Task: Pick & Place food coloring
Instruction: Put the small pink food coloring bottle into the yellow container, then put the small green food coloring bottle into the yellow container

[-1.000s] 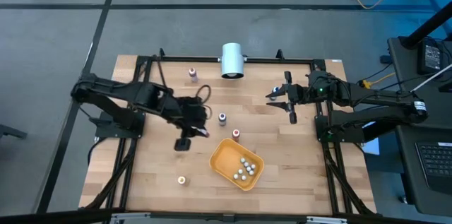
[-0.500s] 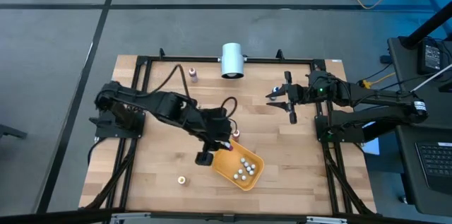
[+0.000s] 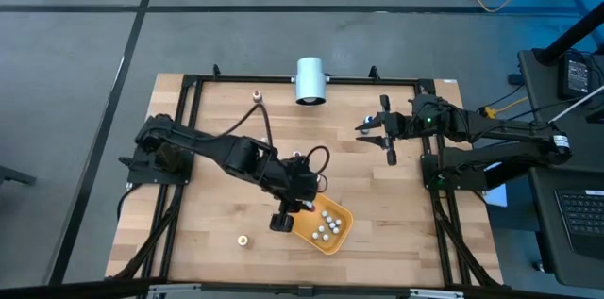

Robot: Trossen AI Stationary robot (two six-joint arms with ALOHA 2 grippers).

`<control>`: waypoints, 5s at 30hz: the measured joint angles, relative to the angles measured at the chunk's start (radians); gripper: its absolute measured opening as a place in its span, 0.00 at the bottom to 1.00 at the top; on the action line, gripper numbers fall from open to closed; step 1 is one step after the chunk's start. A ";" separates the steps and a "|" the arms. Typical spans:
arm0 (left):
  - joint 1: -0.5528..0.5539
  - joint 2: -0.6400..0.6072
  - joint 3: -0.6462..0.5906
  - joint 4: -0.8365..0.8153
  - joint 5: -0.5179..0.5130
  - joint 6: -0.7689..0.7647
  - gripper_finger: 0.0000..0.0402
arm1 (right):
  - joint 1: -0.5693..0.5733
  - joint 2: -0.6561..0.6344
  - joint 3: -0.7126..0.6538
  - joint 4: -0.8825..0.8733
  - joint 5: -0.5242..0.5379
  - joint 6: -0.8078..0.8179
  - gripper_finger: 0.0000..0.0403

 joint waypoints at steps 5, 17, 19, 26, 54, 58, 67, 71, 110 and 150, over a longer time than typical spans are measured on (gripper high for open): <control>-0.014 0.029 0.000 0.037 0.005 -0.026 0.17 | 0.000 0.000 0.000 -0.001 0.000 0.000 0.30; -0.032 0.090 0.000 0.049 0.007 -0.038 0.17 | 0.000 0.000 0.000 0.000 0.000 0.000 0.30; -0.033 0.107 0.000 0.047 0.007 -0.038 0.17 | 0.000 0.000 0.000 0.000 0.000 0.000 0.30; -0.027 0.165 -0.001 0.041 0.004 -0.037 0.17 | 0.000 0.000 0.000 0.000 0.000 0.000 0.30; -0.008 0.377 -0.001 0.050 -0.050 0.011 0.18 | 0.000 0.000 0.000 0.000 0.000 0.000 0.30; -0.008 0.386 -0.010 0.081 -0.049 0.017 0.18 | 0.000 0.000 0.000 0.000 0.000 0.000 0.30; -0.008 0.428 -0.012 0.110 -0.046 0.053 0.18 | 0.000 0.000 0.000 0.000 0.000 0.000 0.30; -0.006 0.447 -0.012 0.116 -0.046 0.060 0.18 | 0.000 0.000 0.000 -0.001 0.000 0.000 0.30; -0.003 0.487 -0.013 0.183 0.012 0.105 0.27 | 0.000 0.000 0.000 0.000 0.000 0.000 0.30; 0.024 0.332 0.218 -0.312 -0.004 0.165 0.30 | 0.000 0.000 0.000 0.000 0.000 0.000 0.30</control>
